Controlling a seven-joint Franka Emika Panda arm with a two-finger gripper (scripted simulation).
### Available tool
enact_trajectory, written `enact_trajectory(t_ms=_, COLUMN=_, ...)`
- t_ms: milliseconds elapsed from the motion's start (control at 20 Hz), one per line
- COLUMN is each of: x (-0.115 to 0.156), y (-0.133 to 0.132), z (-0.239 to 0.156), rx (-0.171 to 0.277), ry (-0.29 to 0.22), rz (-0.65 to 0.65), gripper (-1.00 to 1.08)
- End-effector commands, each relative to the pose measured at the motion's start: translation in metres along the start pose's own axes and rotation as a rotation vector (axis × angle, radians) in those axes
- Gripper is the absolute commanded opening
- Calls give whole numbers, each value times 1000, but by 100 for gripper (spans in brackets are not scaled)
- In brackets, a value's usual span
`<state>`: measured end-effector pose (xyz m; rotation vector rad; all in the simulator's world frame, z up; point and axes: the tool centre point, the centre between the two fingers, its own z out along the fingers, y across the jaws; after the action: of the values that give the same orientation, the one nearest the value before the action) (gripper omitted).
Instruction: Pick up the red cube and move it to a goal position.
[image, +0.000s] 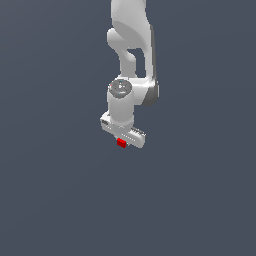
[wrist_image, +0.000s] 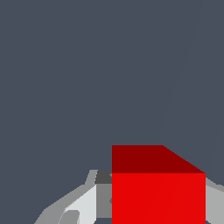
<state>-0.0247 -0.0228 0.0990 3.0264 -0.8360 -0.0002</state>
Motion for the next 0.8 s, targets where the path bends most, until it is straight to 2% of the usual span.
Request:
enact_trajectory(t_ms=0, x=9, y=-3, z=-23, rx=0, ry=1, rz=0, gripper=-100)
enact_trajectory(t_ms=750, x=66, y=-25, z=-159, rx=0, ry=0, rz=0, gripper=-100)
